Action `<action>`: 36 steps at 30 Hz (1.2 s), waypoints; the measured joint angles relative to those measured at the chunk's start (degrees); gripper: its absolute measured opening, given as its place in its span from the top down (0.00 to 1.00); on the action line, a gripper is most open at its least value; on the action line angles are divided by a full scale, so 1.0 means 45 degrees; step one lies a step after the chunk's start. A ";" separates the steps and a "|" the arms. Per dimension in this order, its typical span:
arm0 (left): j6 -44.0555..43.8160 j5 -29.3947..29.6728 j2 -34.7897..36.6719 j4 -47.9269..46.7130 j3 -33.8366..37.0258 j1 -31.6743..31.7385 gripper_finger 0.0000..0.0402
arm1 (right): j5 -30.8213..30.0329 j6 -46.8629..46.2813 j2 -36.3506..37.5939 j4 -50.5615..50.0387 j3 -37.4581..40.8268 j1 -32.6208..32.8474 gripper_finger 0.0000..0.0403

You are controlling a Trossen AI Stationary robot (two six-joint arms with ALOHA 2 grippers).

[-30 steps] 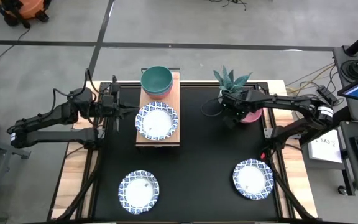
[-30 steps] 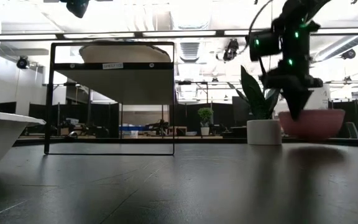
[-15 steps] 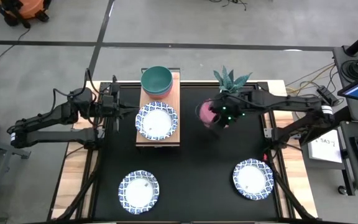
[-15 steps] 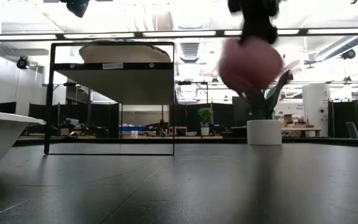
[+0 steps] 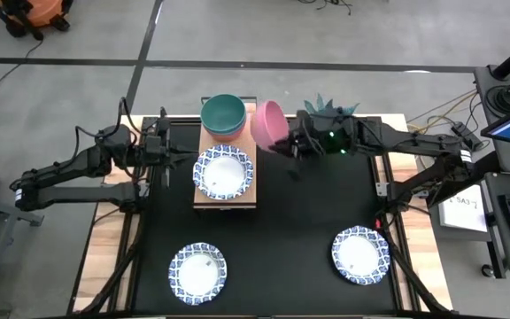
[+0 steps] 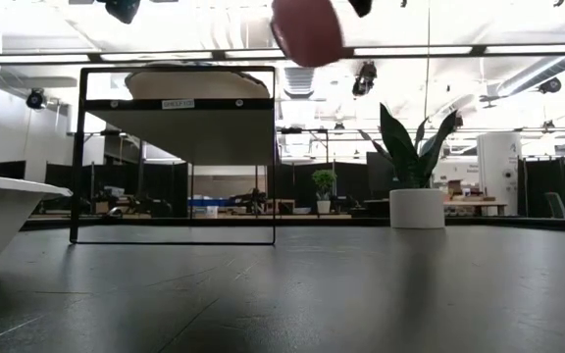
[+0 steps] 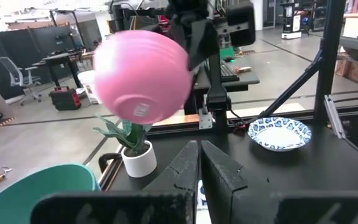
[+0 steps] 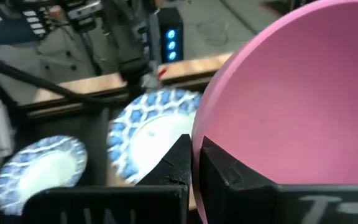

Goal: Place and stack bowls onto a shelf
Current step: Stack the pink bowl on the green bowl on the shelf

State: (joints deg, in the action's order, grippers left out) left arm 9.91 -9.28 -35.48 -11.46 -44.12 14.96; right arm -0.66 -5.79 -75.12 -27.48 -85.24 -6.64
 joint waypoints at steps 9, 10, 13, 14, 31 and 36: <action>0.0105 0.1428 -0.0005 0.0120 0.0005 0.0000 1.00 | 0.0115 0.2511 -0.1942 0.0610 -0.1977 -0.1375 0.98; 0.0107 0.1423 -0.0010 0.0126 0.0005 0.0000 1.00 | 0.0119 0.2722 -0.2248 0.0553 -0.2297 -0.1485 0.98; 0.0107 0.1428 -0.0010 0.0179 0.0005 0.0012 1.00 | 0.0149 0.3429 -0.3205 0.0256 -0.3423 -0.1724 0.98; 0.0102 0.1428 -0.0010 0.0201 0.0005 0.0010 1.00 | 0.0153 0.3656 -0.3536 0.0101 -0.3840 -0.1769 0.98; 0.0267 0.1758 0.0058 0.0155 0.0005 0.0010 1.00 | 0.0119 0.5237 -0.7701 -0.3831 -0.9604 -0.2024 0.98; 0.0267 0.1757 0.0060 0.0154 0.0005 0.0010 1.00 | 0.0114 0.5126 -0.7992 -0.3766 -0.9970 -0.2033 0.96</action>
State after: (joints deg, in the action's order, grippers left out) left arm 11.11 -1.37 -35.22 -10.77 -44.10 15.00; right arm -0.14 17.28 -111.08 -44.43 -130.10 -15.79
